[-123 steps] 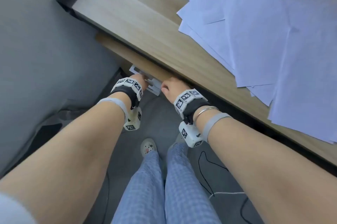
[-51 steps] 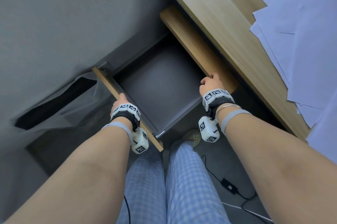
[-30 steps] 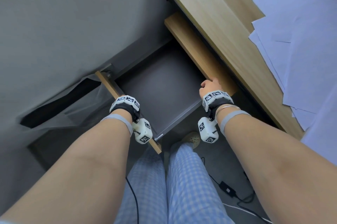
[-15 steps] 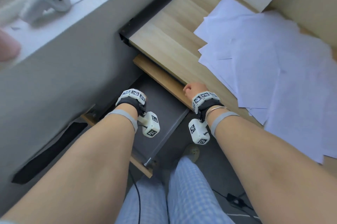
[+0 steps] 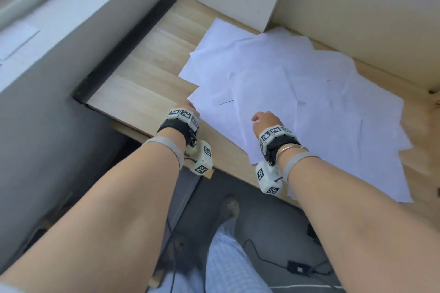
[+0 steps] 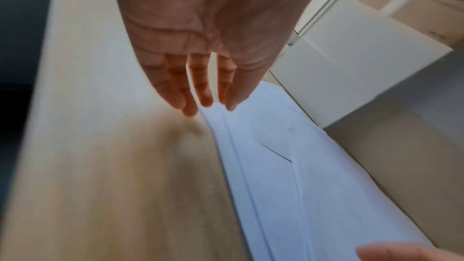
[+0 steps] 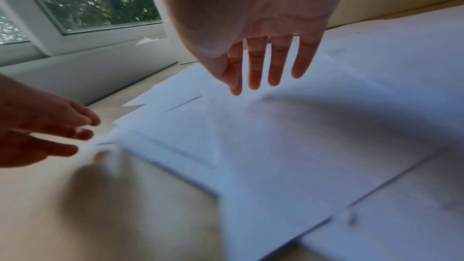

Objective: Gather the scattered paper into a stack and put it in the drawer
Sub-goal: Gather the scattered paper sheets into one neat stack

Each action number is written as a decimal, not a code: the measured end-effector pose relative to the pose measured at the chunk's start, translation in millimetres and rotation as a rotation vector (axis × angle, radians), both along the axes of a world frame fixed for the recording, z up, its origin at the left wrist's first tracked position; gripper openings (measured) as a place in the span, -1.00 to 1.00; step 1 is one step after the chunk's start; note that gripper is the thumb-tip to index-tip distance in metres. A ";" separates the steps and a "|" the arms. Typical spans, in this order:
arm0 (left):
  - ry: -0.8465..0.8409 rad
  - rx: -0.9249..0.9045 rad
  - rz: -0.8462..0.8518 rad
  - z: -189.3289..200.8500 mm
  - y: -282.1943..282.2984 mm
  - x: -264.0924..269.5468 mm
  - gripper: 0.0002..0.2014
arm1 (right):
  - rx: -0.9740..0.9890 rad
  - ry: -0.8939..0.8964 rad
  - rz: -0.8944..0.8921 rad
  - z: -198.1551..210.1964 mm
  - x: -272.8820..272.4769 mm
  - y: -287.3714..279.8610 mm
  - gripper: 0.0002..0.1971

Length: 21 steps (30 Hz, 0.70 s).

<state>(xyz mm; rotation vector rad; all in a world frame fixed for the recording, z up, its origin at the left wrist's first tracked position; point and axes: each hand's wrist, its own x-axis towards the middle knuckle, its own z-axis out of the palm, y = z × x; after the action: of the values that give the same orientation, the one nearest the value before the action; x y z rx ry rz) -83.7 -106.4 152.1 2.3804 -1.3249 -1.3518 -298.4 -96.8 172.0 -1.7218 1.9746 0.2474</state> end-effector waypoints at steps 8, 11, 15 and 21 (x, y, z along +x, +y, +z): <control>-0.245 -0.119 -0.080 -5.7 -73.1 -67.2 -0.43 | 0.056 0.124 -0.147 -6.0 -105.2 -33.0 -0.44; -0.284 -0.097 -0.129 -9.0 -90.1 -93.6 -0.37 | 0.109 0.156 -0.172 -13.2 -128.0 -38.5 -0.43; -0.253 -0.034 -0.189 -15.1 -96.7 -118.3 -0.35 | 0.121 0.207 -0.106 -17.4 -140.7 -41.7 -0.48; -0.253 -0.014 -0.195 -17.0 -90.6 -139.4 -0.35 | 0.113 0.242 -0.008 -20.2 -125.1 -51.2 -0.49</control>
<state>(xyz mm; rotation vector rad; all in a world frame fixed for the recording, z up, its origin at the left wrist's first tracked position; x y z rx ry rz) -223.2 -197.0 135.1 2.5365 -1.6627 -1.1032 -423.5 -148.0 151.8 -1.6773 2.0906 0.5772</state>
